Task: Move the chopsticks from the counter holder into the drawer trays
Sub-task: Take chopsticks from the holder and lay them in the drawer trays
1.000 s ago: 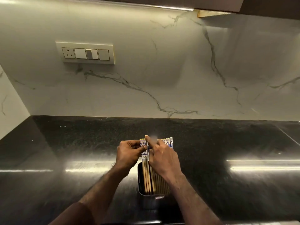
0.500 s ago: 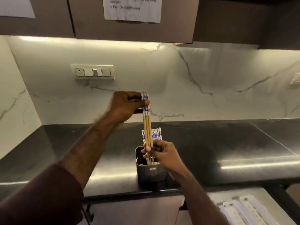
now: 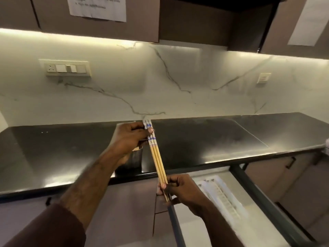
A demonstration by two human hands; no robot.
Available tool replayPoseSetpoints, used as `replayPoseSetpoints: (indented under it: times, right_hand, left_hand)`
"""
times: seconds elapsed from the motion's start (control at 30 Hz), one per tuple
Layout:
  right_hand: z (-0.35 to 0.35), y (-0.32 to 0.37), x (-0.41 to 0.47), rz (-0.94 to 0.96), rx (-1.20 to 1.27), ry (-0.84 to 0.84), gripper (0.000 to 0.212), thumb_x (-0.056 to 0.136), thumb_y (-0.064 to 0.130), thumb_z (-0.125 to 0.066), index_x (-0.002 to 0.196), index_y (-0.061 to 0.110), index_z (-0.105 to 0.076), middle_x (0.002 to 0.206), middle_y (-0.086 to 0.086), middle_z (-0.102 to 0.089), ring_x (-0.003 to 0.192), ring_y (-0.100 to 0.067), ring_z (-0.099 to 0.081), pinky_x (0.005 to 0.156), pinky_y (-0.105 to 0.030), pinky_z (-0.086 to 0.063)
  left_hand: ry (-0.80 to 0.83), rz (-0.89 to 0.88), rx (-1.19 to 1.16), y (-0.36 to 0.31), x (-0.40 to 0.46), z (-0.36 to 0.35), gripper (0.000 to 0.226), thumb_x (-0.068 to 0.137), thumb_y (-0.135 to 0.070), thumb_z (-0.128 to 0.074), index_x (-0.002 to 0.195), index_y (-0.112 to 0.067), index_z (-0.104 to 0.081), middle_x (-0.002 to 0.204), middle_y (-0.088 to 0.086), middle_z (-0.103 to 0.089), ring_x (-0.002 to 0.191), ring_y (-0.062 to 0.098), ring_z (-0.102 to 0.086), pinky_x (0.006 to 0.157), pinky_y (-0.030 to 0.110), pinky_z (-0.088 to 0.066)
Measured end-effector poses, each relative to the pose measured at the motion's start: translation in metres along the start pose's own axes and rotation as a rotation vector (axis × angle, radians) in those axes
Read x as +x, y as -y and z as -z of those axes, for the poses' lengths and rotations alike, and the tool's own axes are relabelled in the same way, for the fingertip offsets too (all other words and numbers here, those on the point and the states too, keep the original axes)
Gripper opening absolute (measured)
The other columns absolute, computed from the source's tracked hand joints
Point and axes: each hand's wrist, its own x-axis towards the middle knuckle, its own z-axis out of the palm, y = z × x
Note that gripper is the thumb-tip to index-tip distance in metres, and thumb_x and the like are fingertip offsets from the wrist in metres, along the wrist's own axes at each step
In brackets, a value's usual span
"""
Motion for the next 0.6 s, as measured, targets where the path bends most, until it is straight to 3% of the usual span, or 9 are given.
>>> replayPoseSetpoints:
  times: [0.1,0.23,0.4,0.6]
  right_hand:
    - [0.047,-0.031,-0.035,-0.111,-0.035,-0.053,0.014,0.093,0.021,-0.063,0.099,0.011,-0.072,0.088,-0.01,-0.076,0.081,-0.025,-0.074,0.075,-0.041,-0.062]
    - [0.114,-0.069,-0.075,-0.209,-0.002,-0.094,0.012,0.092,0.017,-0.065,0.091,0.008,-0.072,0.082,-0.01,-0.075,0.071,-0.023,-0.072,0.067,-0.036,-0.06]
    - [0.185,-0.104,-0.103,-0.296,0.056,-0.159,0.015,0.091,0.013,-0.064,0.079,0.008,-0.07,0.076,-0.012,-0.072,0.063,-0.023,-0.064,0.063,-0.036,-0.058]
    - [0.224,-0.144,-0.091,-0.397,0.015,-0.171,0.014,0.09,0.013,-0.065,0.085,0.002,-0.072,0.082,-0.018,-0.074,0.065,-0.023,-0.068,0.065,-0.035,-0.058]
  left_hand:
    - [0.008,0.071,-0.014,0.039,-0.015,-0.056,0.017,0.076,-0.009,-0.075,0.093,-0.007,-0.073,0.087,0.009,-0.076,0.086,0.024,-0.074,0.077,0.035,-0.059]
    - [0.009,0.154,-0.056,0.081,-0.03,-0.143,0.018,0.077,-0.006,-0.075,0.094,-0.006,-0.071,0.085,0.011,-0.076,0.081,0.023,-0.074,0.063,0.024,-0.058]
    - [0.02,0.239,-0.044,0.137,-0.037,-0.241,0.013,0.079,-0.003,-0.073,0.091,-0.006,-0.07,0.081,0.01,-0.076,0.076,0.022,-0.074,0.06,0.024,-0.058]
    - [0.02,0.341,0.07,0.203,-0.025,-0.282,0.01,0.081,-0.006,-0.072,0.089,-0.012,-0.07,0.077,0.003,-0.076,0.074,0.019,-0.074,0.057,0.022,-0.057]
